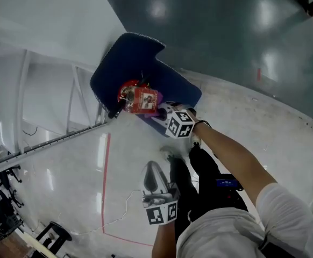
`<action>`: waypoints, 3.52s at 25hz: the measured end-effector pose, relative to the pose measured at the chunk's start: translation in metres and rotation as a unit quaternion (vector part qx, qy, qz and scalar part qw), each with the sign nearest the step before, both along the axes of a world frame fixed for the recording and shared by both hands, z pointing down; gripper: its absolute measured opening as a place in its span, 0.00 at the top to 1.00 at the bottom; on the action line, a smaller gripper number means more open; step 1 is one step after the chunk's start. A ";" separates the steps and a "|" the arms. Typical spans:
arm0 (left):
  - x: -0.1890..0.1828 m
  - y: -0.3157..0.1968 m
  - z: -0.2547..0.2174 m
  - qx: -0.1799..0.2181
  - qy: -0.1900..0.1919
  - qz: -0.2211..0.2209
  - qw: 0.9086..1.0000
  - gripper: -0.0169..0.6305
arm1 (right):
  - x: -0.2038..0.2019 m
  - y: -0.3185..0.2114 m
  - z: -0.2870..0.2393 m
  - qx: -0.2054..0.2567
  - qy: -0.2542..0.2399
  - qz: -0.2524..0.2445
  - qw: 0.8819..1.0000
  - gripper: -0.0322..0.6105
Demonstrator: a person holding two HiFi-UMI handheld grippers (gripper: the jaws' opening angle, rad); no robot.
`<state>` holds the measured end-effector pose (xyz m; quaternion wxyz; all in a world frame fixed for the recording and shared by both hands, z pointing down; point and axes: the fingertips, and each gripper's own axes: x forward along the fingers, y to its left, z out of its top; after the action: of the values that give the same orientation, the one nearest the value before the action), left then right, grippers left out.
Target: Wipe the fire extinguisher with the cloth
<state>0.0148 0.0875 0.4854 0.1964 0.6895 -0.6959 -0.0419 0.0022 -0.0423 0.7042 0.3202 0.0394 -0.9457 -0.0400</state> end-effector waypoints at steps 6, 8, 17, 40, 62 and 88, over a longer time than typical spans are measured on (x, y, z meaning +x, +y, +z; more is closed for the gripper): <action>0.000 0.005 -0.031 0.014 -0.013 0.008 1.000 0.96 | 0.000 0.006 -0.036 0.006 -0.022 0.028 0.999 0.86; -0.002 0.003 -0.036 0.020 -0.014 0.009 1.000 0.97 | -0.001 0.006 -0.046 0.004 -0.035 0.044 0.998 0.86; -0.010 -0.003 -0.055 0.027 -0.030 0.033 0.999 0.97 | 0.032 0.008 -0.080 -0.038 -0.060 0.176 0.982 0.86; -0.068 -0.073 -0.033 0.098 -0.074 0.293 0.948 0.97 | 0.037 0.058 -0.136 0.057 -0.094 0.391 0.914 0.86; -0.095 -0.079 0.102 0.026 -0.066 0.404 0.912 0.97 | -0.018 0.097 0.030 0.003 -0.054 0.507 0.860 0.86; -0.123 -0.108 0.210 -0.009 -0.025 0.381 0.924 0.97 | -0.035 0.009 0.201 -0.040 -0.036 0.501 0.864 0.86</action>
<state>-0.1083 -0.0207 0.6954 0.1862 0.9017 -0.3855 0.0597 -0.0325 -0.0332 0.9050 0.2639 0.4966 -0.8102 0.1650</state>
